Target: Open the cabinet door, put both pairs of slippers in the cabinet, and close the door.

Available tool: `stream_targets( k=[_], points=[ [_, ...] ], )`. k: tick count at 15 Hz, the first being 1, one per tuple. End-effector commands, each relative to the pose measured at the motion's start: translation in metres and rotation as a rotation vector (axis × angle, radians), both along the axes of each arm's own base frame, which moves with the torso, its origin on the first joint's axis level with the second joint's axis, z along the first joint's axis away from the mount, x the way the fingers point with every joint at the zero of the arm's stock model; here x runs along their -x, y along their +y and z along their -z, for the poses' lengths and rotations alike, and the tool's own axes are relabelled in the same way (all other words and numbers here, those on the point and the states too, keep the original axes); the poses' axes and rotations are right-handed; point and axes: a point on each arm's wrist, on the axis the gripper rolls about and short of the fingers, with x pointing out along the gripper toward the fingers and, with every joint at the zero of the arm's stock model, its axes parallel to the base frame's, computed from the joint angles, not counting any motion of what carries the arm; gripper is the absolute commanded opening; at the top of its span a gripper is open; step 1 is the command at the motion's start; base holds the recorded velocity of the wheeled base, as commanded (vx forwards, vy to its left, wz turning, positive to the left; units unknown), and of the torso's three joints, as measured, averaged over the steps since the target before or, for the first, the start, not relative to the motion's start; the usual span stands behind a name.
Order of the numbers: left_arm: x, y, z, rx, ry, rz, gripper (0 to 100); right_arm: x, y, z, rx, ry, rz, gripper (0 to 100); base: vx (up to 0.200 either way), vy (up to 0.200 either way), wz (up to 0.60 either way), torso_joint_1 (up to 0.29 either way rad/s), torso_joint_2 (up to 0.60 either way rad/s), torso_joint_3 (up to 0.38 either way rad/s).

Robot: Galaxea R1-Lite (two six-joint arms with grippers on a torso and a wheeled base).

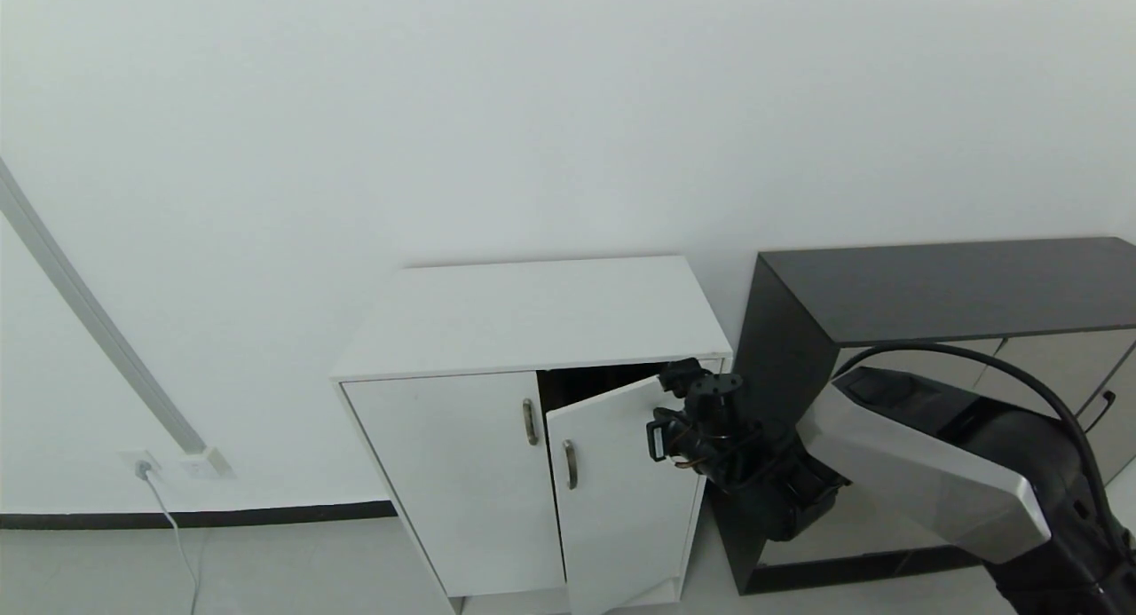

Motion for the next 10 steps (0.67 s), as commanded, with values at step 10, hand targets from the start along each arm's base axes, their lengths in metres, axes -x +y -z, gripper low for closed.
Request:
stream_targets(
  k=[10],
  points=[
    [0.000,0.000,0.000,0.000,-0.001,0.000,0,-0.026,-0.001,-0.002,0.004,0.004,0.031,0,0.000,0.000,0.00,0.000,0.00,0.000]
  ],
)
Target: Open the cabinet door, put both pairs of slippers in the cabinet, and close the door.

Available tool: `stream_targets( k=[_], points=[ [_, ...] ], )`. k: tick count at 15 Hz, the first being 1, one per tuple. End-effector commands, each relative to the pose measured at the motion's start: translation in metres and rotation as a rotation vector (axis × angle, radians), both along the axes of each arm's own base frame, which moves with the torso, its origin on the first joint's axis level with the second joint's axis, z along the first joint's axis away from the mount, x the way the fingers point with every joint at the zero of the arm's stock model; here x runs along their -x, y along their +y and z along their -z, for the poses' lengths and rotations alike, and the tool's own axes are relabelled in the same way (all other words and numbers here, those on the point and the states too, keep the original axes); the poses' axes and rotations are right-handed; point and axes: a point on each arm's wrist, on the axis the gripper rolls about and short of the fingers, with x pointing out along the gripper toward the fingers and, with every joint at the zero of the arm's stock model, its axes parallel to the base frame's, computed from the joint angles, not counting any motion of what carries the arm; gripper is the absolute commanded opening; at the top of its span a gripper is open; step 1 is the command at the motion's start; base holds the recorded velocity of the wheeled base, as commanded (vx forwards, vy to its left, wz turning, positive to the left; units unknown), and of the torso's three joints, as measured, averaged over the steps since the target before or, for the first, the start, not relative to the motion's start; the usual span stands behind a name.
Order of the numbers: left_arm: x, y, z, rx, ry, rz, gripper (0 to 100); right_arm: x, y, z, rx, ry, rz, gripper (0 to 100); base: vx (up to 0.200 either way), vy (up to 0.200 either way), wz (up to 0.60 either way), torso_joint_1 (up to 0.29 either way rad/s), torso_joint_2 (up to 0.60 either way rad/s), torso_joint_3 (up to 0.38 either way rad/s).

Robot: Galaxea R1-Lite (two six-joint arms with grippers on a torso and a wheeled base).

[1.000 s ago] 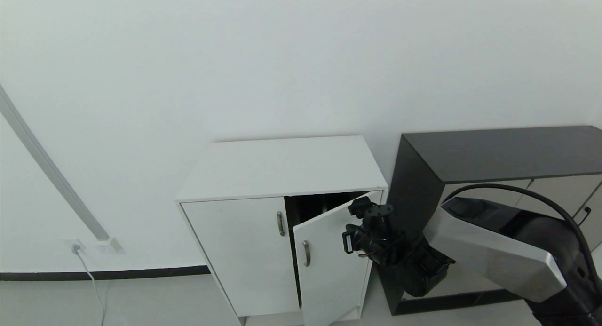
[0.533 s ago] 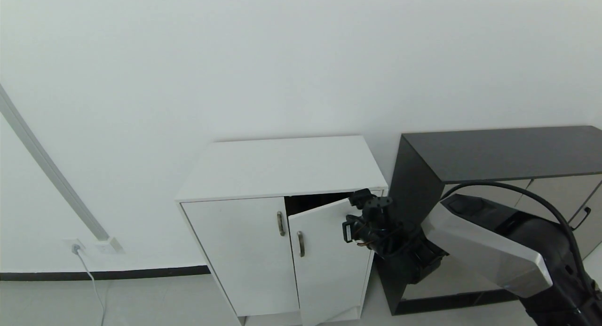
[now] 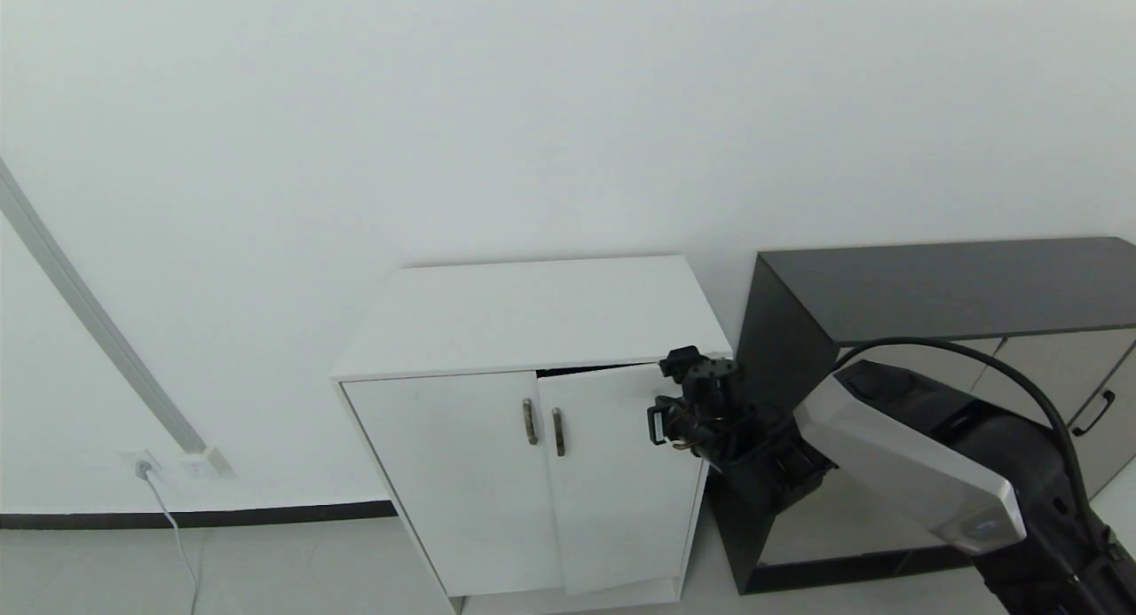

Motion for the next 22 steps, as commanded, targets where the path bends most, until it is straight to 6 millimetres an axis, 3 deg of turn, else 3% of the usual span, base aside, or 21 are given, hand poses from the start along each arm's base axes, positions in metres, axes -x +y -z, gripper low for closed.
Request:
stream_targets(
  k=[1,14,18,22],
  points=[
    [0.000,0.000,0.000,0.000,0.000,0.000,0,-0.002,0.000,0.000,-0.001,-0.003,0.003,0,0.000,0.000,0.00,0.000,0.00,0.000],
    [0.000,0.000,0.000,0.001,0.000,0.000,0,-0.012,-0.001,-0.004,0.000,-0.001,0.013,0,0.000,0.000,0.00,0.000,0.00,0.000],
    [0.000,0.000,0.000,0.001,0.000,0.000,0,0.005,-0.008,-0.013,0.004,0.012,0.010,0,0.000,0.000,0.00,0.000,0.00,0.000],
    [0.000,0.000,0.000,0.001,0.000,0.000,0,0.031,-0.030,-0.028,0.001,0.018,0.032,0,0.000,0.000,0.00,0.000,0.00,0.000]
  ],
)
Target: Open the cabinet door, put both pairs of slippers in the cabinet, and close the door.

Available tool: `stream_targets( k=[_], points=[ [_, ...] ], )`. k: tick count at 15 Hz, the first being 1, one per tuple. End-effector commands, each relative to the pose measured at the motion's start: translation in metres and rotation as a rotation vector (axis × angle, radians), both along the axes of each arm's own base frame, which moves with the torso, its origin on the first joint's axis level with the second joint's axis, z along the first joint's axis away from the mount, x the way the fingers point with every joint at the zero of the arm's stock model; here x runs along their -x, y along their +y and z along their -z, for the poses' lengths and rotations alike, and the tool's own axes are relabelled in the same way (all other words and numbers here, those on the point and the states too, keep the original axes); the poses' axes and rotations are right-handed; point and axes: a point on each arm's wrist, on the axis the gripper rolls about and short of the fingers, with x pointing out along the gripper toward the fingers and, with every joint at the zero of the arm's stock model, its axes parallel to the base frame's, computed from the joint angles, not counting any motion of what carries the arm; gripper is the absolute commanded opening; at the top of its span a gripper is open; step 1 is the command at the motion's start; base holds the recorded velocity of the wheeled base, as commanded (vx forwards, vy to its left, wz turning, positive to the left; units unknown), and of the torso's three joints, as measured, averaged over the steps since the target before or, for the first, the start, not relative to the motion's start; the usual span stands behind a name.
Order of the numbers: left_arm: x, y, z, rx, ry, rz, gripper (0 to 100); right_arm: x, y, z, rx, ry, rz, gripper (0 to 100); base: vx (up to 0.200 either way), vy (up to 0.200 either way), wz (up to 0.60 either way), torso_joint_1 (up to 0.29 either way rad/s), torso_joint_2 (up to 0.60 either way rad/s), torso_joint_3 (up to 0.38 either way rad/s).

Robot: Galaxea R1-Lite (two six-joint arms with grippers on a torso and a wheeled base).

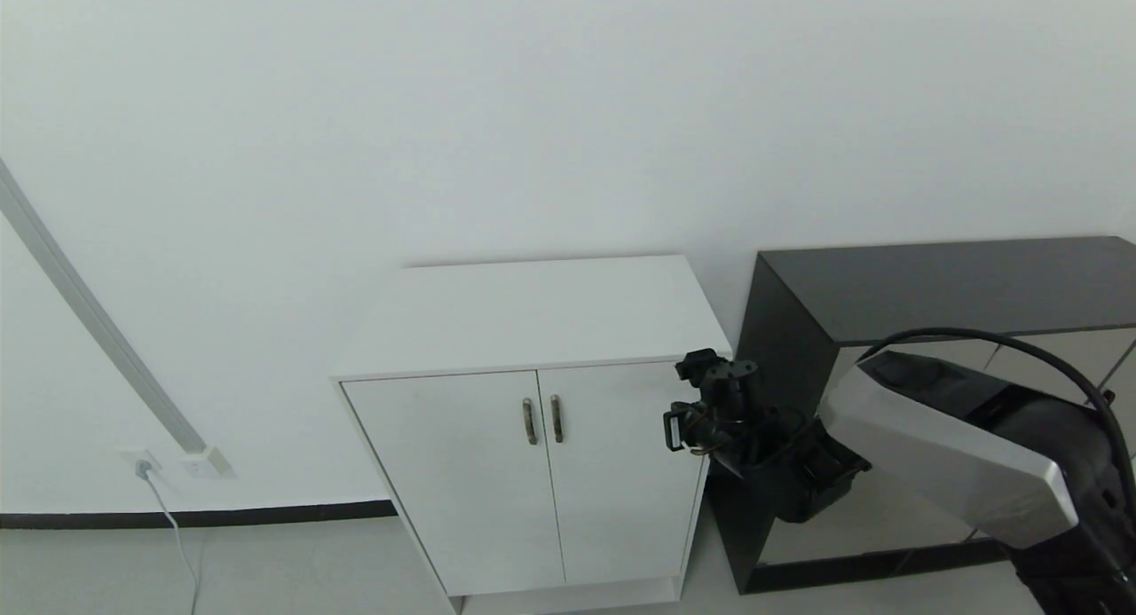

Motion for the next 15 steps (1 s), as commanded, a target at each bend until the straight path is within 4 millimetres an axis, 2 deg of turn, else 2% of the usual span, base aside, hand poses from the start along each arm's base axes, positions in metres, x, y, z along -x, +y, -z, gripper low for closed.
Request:
stream_targets(
  k=[1,6,7,9,15],
  points=[
    [0.000,0.000,0.000,0.001,0.000,0.000,0,0.017,-0.019,-0.022,-0.021,-0.013,0.027,0,0.000,0.000,0.00,0.000,0.00,0.000],
    [0.000,0.000,0.000,0.001,0.000,0.000,0,0.060,-0.071,-0.050,0.001,0.015,0.123,0,0.000,0.000,0.00,0.000,0.00,0.000],
    [0.000,0.000,0.000,0.001,0.000,0.000,0,0.061,-0.072,-0.051,0.003,0.014,0.131,0,0.000,0.000,0.00,0.000,0.00,0.000],
    [0.000,0.000,0.000,0.001,0.000,0.000,0,0.085,-0.102,-0.067,0.038,0.008,0.265,0,0.000,0.000,0.00,0.000,0.00,0.000],
    [0.000,0.000,0.000,0.001,0.000,0.000,0,0.142,-0.159,-0.090,0.067,0.015,0.422,0,0.000,0.000,0.00,0.000,0.00,0.000]
  ],
)
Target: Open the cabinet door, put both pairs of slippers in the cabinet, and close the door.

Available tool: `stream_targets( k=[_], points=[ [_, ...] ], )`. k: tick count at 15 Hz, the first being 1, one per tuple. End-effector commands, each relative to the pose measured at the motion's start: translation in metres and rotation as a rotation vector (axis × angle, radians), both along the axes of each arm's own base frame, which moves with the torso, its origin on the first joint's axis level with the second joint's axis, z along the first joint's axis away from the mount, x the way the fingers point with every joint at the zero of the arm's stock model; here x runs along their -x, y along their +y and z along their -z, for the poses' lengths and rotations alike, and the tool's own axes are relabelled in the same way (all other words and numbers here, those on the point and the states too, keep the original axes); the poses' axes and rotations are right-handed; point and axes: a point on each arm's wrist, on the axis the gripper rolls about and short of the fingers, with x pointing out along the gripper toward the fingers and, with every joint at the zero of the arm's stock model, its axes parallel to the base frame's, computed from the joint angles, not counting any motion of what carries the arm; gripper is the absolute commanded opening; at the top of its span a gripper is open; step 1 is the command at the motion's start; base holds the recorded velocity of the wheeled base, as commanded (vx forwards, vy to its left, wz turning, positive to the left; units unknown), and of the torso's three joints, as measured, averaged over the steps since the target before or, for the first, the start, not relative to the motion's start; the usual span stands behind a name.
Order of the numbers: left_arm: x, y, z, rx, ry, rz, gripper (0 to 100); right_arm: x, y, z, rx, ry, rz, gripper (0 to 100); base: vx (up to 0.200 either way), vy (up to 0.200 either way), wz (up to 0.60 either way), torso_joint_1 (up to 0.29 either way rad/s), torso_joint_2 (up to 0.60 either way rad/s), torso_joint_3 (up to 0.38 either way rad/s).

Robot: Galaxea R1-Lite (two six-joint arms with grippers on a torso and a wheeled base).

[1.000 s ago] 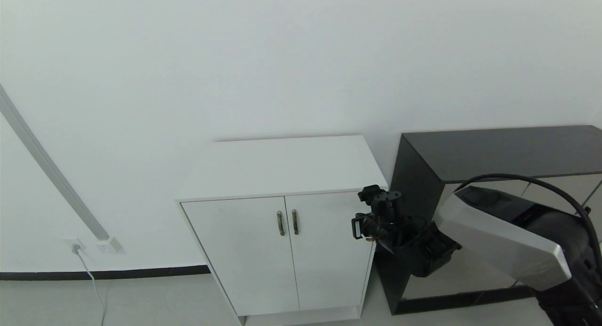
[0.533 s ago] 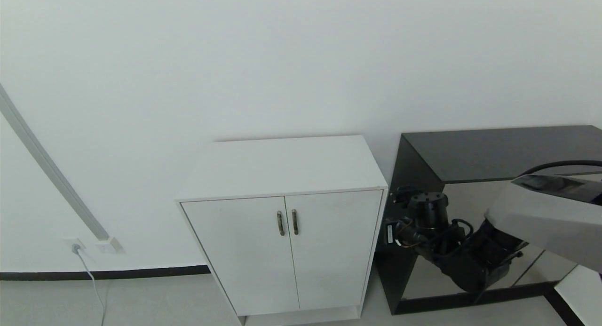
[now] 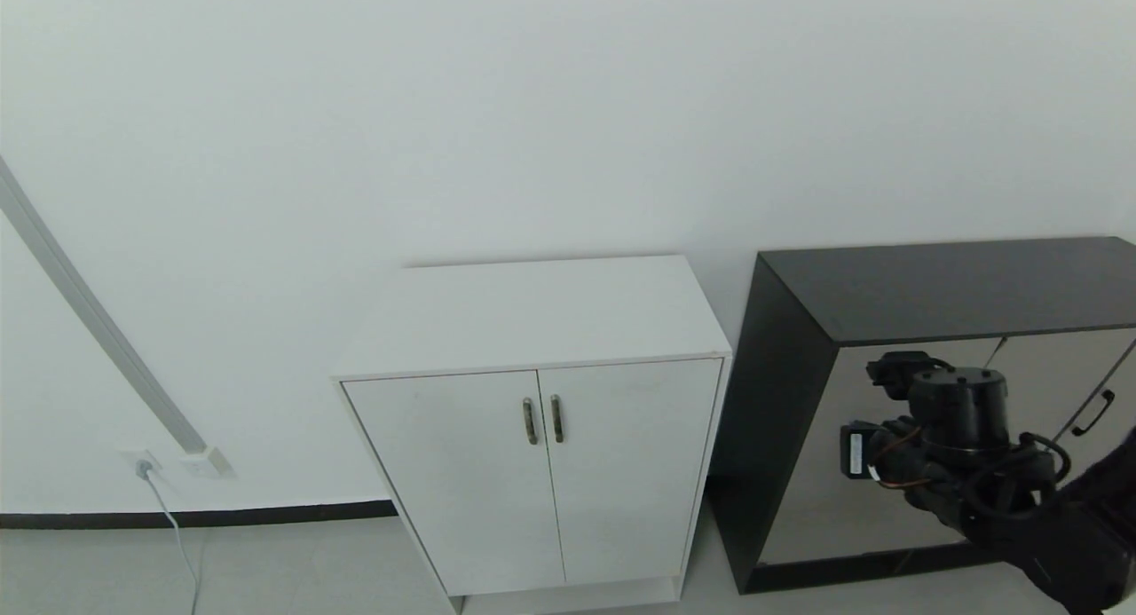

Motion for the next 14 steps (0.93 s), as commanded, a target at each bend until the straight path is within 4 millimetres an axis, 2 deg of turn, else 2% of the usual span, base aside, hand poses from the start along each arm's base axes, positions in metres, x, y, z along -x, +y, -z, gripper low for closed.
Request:
stream_targets(
  k=[1,2,3,4,7,14],
  points=[
    [0.000,0.000,0.000,0.000,0.000,0.000,0,0.027,-0.022,-0.019,-0.011,-0.042,0.052,0,0.000,0.000,0.00,0.000,0.00,0.000],
    [0.000,0.000,0.000,0.000,0.000,0.000,0,0.037,-0.030,-0.021,-0.009,-0.039,0.069,0,0.000,0.000,0.00,0.000,0.00,0.000],
    [0.000,0.000,0.000,0.000,0.000,0.000,0,0.039,-0.031,-0.021,-0.009,-0.038,0.072,0,0.000,0.000,0.00,0.000,0.00,0.000],
    [0.000,0.000,0.000,0.000,0.000,0.000,0,0.056,-0.041,-0.021,-0.007,-0.028,0.095,0,0.000,0.000,0.00,0.000,0.00,0.000],
    [0.000,0.000,0.000,0.000,0.000,0.000,0,0.081,-0.056,-0.026,-0.012,-0.048,0.135,0,0.000,0.000,0.00,0.000,0.00,0.000],
    [0.000,0.000,0.000,0.000,0.000,0.000,0,0.133,-0.073,-0.033,-0.019,-0.112,0.170,0,0.000,0.000,0.00,0.000,0.00,0.000]
  ],
)
